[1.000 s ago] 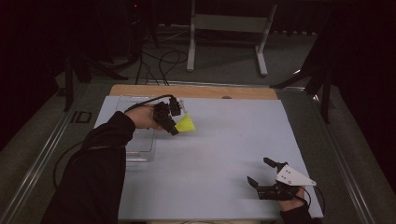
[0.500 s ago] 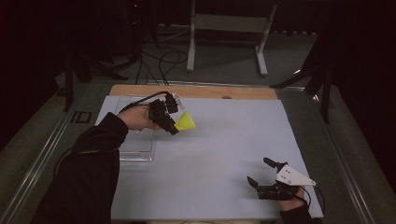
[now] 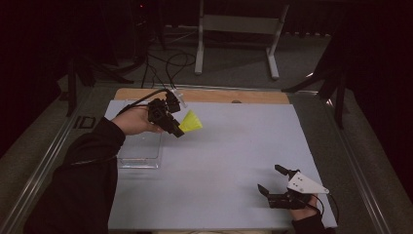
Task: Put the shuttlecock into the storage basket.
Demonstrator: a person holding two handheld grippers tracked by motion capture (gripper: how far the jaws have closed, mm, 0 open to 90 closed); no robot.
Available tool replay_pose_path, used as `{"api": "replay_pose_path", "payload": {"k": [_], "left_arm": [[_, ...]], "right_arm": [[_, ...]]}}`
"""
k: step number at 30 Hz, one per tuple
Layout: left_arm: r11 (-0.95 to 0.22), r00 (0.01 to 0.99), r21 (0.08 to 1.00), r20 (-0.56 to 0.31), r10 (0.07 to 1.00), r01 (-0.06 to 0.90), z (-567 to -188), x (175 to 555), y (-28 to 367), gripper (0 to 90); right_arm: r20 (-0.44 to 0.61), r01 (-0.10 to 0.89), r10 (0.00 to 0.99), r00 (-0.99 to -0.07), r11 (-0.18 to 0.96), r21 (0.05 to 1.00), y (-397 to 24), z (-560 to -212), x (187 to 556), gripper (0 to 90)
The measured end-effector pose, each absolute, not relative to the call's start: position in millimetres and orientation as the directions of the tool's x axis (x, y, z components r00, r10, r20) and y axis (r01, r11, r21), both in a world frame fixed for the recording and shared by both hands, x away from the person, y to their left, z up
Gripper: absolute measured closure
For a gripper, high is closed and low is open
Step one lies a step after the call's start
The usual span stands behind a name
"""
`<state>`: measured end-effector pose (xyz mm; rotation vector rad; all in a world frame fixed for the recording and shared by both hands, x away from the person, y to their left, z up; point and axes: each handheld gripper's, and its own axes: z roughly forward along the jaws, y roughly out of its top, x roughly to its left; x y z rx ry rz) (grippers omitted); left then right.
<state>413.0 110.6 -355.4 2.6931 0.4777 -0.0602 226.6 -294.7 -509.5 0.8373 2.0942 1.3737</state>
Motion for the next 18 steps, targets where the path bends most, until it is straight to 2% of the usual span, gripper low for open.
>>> {"api": "replay_pose_path", "payload": {"k": [18], "left_arm": [[-0.828,0.901,0.361,-0.114,0.418,0.430,-352,401,160,65.4]], "right_arm": [[-0.081,0.218,0.719,-0.690,0.313,0.924,-294,-509,227,8.8]]}}
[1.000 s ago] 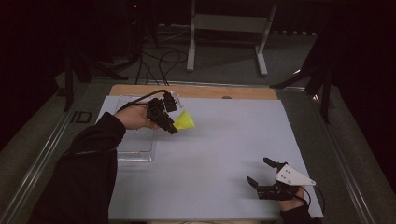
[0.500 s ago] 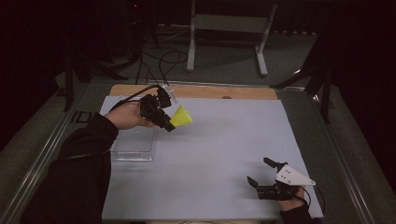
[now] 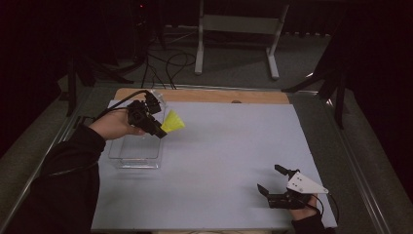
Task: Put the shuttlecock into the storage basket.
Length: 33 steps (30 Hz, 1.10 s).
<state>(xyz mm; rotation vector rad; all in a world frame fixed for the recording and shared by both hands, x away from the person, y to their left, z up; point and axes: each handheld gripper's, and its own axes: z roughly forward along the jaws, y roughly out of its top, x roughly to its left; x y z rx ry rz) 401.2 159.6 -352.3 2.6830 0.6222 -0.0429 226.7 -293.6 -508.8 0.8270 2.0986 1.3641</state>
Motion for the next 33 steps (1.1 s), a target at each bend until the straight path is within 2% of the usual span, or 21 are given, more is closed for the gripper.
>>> {"api": "replay_pose_path", "payload": {"k": [21,33], "left_arm": [[-0.770,0.847,0.371,-0.103,0.522,0.519,-346,389,210,65.4],[-0.698,0.777,0.393,-0.073,0.625,0.598,-346,377,248,65.4]], "right_arm": [[-0.079,0.220,0.719,-0.691,0.312,0.924,-293,-509,227,8.8],[-0.080,0.222,0.721,-0.689,0.314,0.923,-292,-509,228,8.8]]}}
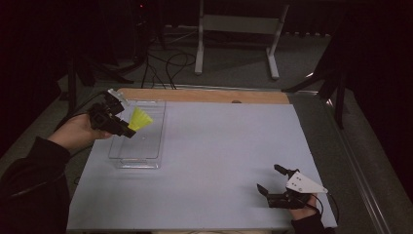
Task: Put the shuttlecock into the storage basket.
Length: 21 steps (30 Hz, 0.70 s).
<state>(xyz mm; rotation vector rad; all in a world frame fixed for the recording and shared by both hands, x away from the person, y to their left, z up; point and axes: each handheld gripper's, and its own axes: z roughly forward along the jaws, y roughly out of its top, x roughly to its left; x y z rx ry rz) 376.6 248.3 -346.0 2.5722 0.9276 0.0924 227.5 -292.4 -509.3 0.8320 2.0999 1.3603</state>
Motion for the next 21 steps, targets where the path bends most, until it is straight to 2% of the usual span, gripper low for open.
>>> {"api": "replay_pose_path", "payload": {"k": [17,21], "left_arm": [[-0.529,0.605,0.406,-0.077,0.793,0.745,-377,353,277,65.3],[-0.512,0.585,0.399,-0.080,0.807,0.761,-385,350,282,65.3]], "right_arm": [[-0.081,0.222,0.717,-0.692,0.319,0.921,-291,-510,228,8.8],[-0.081,0.224,0.718,-0.691,0.319,0.921,-291,-510,228,8.8]]}}
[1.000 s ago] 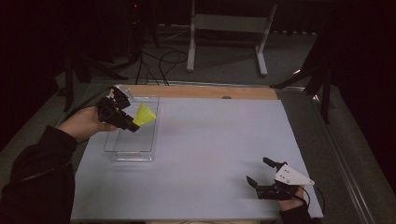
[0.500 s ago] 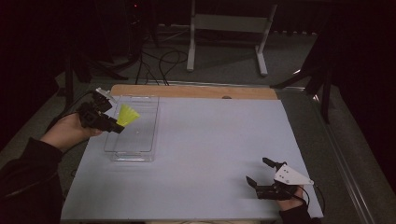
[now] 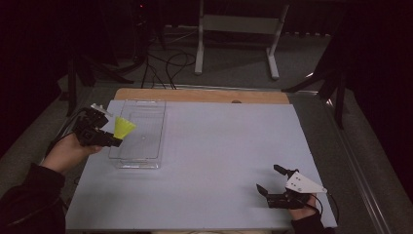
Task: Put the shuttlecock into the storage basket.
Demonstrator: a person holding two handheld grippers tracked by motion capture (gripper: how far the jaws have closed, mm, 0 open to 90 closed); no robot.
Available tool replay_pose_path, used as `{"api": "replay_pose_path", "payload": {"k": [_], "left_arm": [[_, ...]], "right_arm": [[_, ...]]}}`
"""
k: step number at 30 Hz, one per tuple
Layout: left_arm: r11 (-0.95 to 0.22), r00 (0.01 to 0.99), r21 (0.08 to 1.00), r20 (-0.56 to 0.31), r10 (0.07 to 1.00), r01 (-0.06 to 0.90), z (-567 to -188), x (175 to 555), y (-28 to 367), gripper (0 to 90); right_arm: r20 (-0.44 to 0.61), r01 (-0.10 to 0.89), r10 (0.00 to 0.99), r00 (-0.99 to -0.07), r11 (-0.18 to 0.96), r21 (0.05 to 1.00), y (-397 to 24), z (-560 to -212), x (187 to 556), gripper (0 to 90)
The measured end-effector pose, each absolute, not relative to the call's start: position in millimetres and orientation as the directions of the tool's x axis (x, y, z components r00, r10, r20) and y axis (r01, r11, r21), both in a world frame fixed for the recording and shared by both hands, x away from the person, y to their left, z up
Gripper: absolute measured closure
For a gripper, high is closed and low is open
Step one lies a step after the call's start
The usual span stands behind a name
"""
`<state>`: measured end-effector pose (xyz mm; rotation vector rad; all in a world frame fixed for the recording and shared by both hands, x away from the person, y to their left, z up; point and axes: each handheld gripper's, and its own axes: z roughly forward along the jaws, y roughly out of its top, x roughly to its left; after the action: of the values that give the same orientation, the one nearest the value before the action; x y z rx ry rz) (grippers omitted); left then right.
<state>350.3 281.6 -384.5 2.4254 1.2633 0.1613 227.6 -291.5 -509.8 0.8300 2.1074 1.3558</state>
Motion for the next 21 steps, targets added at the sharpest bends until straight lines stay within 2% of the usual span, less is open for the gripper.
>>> {"api": "replay_pose_path", "payload": {"k": [21], "left_arm": [[-0.440,0.539,0.439,-0.126,0.833,0.783,-421,347,291,65.0]], "right_arm": [[-0.091,0.217,0.713,-0.695,0.329,0.919,-291,-510,227,8.9]]}}
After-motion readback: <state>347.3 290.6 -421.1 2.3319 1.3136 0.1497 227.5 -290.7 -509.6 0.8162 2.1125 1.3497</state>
